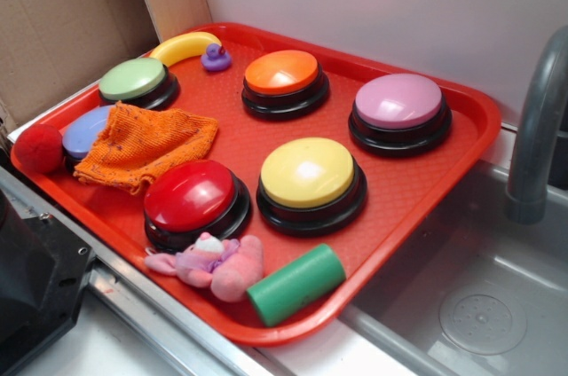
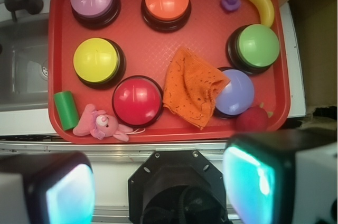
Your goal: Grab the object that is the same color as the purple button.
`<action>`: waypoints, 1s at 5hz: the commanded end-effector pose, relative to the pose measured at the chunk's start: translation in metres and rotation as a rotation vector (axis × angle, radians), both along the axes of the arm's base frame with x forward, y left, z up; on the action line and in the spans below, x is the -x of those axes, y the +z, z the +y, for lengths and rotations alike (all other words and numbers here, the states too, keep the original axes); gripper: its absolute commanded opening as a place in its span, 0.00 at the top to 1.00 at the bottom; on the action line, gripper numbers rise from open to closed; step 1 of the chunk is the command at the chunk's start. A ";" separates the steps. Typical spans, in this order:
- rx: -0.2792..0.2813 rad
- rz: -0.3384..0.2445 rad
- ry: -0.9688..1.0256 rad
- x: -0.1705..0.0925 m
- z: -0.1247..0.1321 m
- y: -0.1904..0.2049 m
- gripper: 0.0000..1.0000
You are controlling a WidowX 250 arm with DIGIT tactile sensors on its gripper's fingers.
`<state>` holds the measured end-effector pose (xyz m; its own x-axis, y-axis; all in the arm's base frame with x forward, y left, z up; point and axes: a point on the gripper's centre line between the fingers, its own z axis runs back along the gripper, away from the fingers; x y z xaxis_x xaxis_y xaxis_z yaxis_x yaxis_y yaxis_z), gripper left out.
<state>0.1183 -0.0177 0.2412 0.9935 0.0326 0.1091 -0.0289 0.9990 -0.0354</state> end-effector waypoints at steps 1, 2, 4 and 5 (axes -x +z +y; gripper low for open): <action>0.000 0.000 0.000 0.000 0.000 0.000 0.00; -0.025 -0.028 0.006 -0.015 0.008 -0.011 0.00; -0.103 -0.073 0.117 -0.059 0.033 -0.041 0.00; -0.142 -0.106 0.195 -0.081 0.051 -0.053 0.00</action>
<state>0.1975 0.0287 0.1790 0.9592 0.1991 0.2008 -0.2210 0.9708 0.0931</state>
